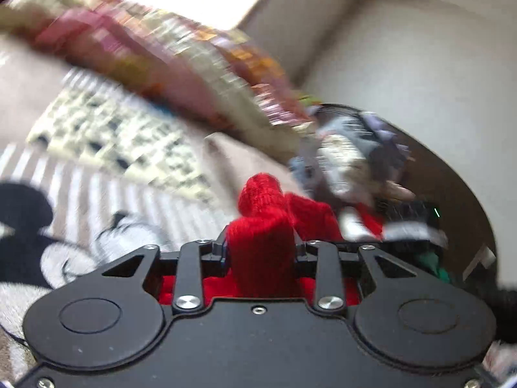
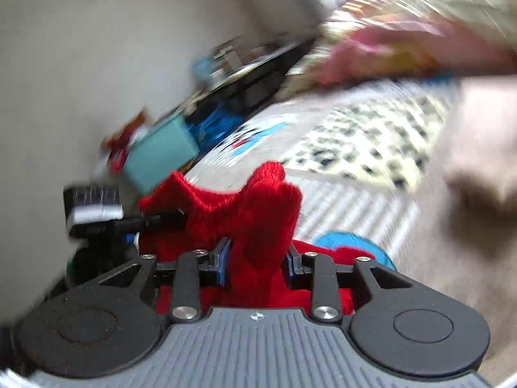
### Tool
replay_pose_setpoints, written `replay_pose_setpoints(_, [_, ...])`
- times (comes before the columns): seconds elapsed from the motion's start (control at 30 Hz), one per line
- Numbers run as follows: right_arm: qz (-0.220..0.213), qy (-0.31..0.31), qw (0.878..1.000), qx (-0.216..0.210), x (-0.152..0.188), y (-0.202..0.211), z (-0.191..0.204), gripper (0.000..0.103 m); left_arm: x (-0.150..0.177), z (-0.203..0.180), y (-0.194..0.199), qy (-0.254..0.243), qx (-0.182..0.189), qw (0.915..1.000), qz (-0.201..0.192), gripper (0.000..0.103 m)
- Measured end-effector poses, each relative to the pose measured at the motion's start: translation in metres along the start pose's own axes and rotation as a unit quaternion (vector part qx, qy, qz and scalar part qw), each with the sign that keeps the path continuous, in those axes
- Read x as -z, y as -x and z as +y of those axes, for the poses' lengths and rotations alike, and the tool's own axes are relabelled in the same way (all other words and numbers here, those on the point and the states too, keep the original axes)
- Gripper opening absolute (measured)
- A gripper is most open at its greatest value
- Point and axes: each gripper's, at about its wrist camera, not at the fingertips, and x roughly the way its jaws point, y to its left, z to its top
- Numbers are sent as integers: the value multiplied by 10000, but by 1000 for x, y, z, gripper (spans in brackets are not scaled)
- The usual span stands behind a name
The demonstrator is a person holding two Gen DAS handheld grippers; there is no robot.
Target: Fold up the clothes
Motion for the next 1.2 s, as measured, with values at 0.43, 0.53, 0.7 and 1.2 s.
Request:
replay_pose_setpoints(0.43, [-1227, -846, 9880, 408, 52, 15, -10, 53, 29, 9, 41, 809, 1, 9967, 12, 56])
replay_pose_setpoints(0.53, [-1224, -1032, 9865, 342, 60, 14, -12, 44, 33, 5, 36, 888, -91, 9955, -319, 25])
replay_pose_setpoints(0.7, [-1402, -2150, 9648, -566, 63, 4, -35, 25, 29, 4, 32, 1285, 270, 9890, -674, 16])
replay_pose_setpoints(1.2, [-1551, -1017, 9757, 1165, 24, 2, -17, 52, 29, 18, 27, 1249, -675, 9871, -742, 30])
